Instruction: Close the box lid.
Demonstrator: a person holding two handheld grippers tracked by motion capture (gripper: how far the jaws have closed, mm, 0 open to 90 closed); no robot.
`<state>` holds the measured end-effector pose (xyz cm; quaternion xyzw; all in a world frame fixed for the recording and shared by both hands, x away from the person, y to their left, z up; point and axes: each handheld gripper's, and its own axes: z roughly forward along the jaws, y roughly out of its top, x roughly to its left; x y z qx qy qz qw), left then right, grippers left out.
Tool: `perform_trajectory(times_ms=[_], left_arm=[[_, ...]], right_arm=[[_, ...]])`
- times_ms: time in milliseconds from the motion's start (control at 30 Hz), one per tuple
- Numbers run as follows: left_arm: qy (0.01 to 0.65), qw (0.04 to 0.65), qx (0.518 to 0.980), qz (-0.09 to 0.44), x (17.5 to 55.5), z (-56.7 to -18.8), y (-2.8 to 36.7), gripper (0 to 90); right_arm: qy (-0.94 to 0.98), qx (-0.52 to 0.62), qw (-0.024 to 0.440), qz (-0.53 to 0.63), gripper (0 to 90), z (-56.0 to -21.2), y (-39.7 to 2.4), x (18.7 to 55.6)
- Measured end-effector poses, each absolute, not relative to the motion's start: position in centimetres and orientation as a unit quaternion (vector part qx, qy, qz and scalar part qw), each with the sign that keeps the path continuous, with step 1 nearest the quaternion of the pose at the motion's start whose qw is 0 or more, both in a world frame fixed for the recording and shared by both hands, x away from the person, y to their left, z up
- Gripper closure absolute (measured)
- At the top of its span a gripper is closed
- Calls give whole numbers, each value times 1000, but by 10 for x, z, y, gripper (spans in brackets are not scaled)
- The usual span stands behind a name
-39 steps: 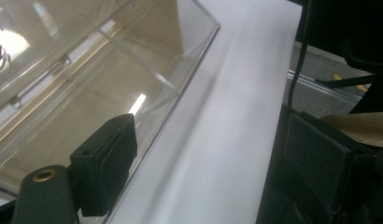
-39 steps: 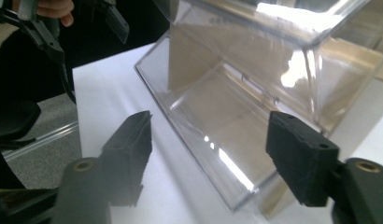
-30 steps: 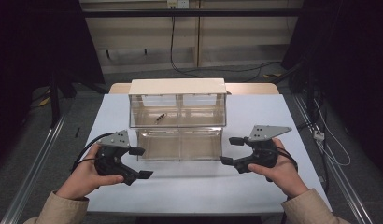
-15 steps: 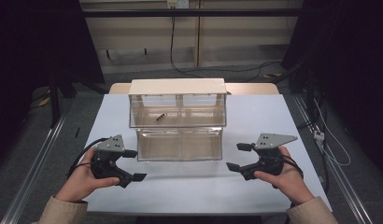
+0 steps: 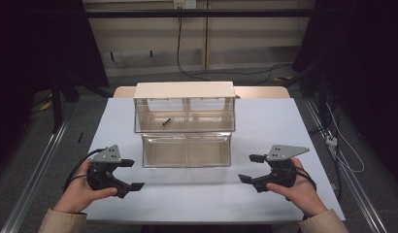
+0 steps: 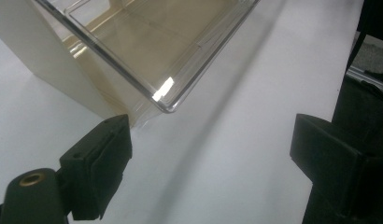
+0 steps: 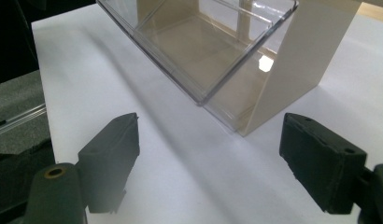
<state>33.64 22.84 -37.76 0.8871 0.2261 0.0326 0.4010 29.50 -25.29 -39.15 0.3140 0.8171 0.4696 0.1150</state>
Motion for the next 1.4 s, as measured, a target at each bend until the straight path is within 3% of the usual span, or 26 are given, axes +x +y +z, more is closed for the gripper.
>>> perform_trajectory(times_ms=[933,1400], left_arm=[[253,395,881,52,338,-416,246,126],[254,390,883,57,338,-424,243,124]], right_arm=[[821,341,119,442,194,-432,-270,286],[817,353,142,433,193,-444,-275,282]])
